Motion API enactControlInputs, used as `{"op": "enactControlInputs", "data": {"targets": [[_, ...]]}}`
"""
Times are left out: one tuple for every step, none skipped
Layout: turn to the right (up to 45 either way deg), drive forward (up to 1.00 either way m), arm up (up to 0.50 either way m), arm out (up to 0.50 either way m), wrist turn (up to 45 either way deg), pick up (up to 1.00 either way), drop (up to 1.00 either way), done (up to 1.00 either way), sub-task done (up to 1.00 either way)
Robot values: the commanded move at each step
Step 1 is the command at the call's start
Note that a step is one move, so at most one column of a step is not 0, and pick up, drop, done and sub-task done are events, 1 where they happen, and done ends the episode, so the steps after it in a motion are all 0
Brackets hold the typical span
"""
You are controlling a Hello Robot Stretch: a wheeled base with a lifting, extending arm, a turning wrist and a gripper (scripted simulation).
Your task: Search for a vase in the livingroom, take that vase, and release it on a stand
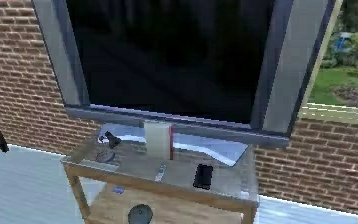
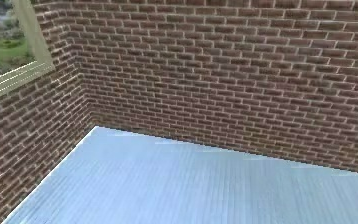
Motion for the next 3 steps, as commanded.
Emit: {"op": "enactControlInputs", "data": {"targets": [[-45.0, 0.0, 0.0, 0.0, 0.0, 0.0, 0.0, 0.0, 0.0], [-45.0, 0.0, 0.0, 0.0, 0.0, 0.0, 0.0, 0.0, 0.0], [-15.0, 0.0, 0.0, 0.0, 0.0, 0.0, 0.0, 0.0, 0.0]]}}
